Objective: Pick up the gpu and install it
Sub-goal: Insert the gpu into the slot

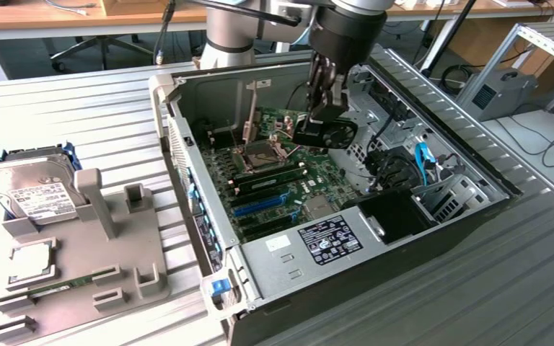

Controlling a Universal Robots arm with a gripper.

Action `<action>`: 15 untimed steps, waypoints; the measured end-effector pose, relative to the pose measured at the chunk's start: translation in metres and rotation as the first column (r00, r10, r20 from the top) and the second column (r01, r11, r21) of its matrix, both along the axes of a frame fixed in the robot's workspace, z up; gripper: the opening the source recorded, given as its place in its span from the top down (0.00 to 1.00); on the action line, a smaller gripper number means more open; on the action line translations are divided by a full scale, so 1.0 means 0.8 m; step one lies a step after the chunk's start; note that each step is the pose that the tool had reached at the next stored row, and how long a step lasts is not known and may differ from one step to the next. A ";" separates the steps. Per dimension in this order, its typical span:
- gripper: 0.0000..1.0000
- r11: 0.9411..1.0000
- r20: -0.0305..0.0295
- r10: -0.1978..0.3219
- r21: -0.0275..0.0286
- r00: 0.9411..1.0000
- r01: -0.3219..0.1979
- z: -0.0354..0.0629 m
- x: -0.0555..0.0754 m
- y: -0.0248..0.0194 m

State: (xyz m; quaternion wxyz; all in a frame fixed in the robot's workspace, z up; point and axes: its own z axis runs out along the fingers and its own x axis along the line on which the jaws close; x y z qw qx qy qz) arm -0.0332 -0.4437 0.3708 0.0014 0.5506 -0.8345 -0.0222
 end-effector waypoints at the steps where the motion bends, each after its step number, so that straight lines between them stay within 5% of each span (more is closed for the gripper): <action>1: 0.74 1.000 0.000 0.008 0.000 1.000 -0.008 0.000 0.000 0.0000; 7: 0.74 0.996 0.000 0.090 0.000 0.996 -0.090 0.000 0.003 0.0000; 15: 0.74 0.992 0.000 0.128 0.000 0.992 -0.128 -0.001 0.005 0.0000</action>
